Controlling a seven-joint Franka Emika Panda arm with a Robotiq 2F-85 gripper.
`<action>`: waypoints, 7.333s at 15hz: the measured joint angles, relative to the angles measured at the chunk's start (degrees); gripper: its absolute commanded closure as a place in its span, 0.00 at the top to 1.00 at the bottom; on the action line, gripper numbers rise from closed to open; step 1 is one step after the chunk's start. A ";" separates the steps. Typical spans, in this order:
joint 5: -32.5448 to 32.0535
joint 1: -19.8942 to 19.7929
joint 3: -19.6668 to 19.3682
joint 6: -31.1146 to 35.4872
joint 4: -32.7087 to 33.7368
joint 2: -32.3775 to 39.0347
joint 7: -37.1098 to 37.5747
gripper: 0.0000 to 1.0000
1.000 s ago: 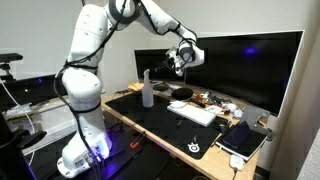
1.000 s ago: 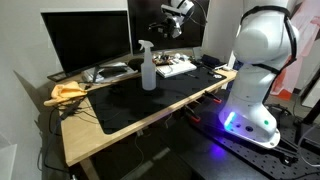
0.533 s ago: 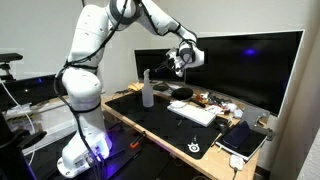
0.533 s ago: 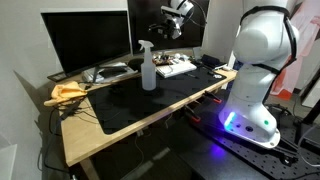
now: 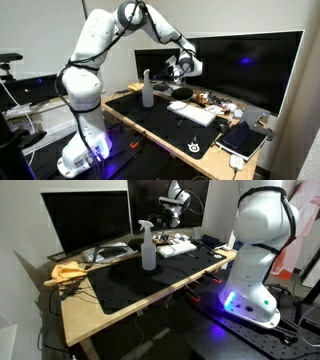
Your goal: Pick up the white spray bottle then set it back down again
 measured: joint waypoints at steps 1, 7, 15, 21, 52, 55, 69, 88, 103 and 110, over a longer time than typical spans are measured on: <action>0.00 0.00 0.16 -0.28 0.02 0.44 0.11 1.00; 0.01 0.96 0.87 -1.81 0.05 1.81 2.21 1.00; 0.11 2.13 1.41 -2.41 1.01 2.98 4.48 1.00; 0.30 2.13 1.47 -2.56 2.87 4.44 4.49 1.00; 0.56 3.80 3.07 -8.21 11.74 11.89 8.98 1.00; 0.56 3.92 3.16 -8.21 12.02 12.18 8.97 1.00; 0.53 4.42 3.30 -8.21 13.30 12.66 8.97 1.00; 4.32 2.43 2.75 -7.83 13.04 12.81 8.95 1.00; 6.32 1.91 0.12 -7.29 1.22 7.35 8.16 1.00; 6.32 2.73 -0.01 -6.60 -2.17 5.02 6.21 1.00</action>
